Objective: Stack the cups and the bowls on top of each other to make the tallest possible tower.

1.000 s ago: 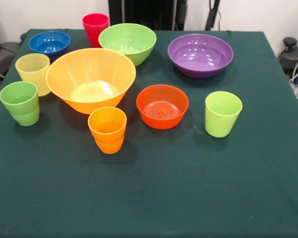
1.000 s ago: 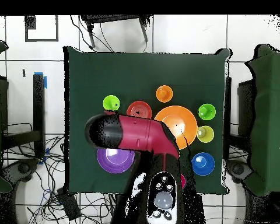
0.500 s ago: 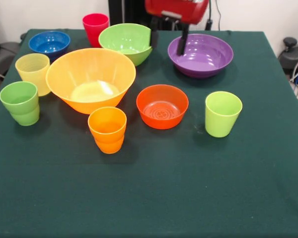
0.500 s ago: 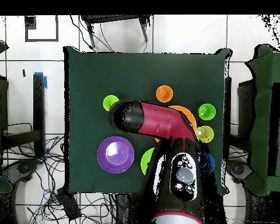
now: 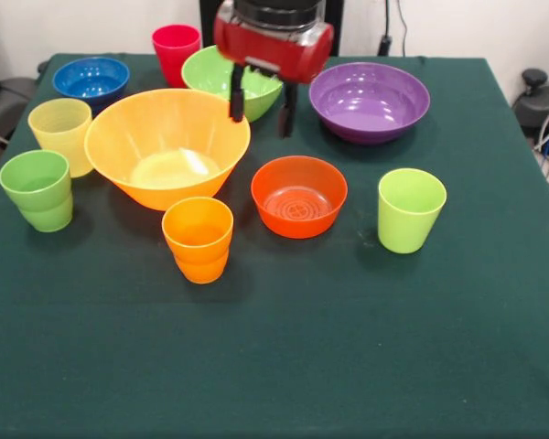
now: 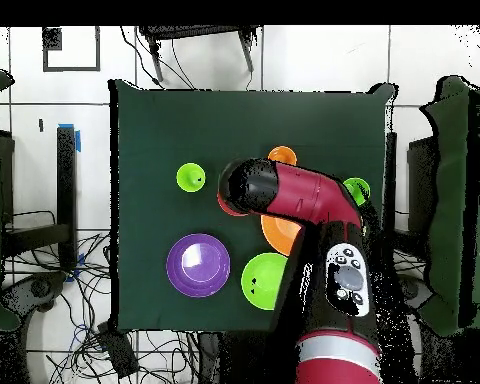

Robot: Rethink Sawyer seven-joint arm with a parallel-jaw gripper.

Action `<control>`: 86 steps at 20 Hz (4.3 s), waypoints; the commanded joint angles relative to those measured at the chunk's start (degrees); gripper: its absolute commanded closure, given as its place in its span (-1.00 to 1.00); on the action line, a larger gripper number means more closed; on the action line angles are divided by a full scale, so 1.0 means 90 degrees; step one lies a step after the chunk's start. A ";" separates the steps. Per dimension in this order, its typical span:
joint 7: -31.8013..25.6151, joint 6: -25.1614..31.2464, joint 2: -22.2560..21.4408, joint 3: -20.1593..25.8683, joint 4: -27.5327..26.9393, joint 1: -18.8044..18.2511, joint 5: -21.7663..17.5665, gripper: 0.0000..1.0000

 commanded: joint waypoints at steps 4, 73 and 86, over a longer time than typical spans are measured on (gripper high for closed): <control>-0.0782 -0.0378 0.0658 0.1004 -0.0389 -0.0428 -0.0807 -1.00; -0.0259 -0.1148 0.0811 0.1502 0.0623 -0.1189 -0.2073 -1.00; -0.0231 -0.1364 0.1067 0.1447 0.0487 -0.1371 -0.2442 -1.00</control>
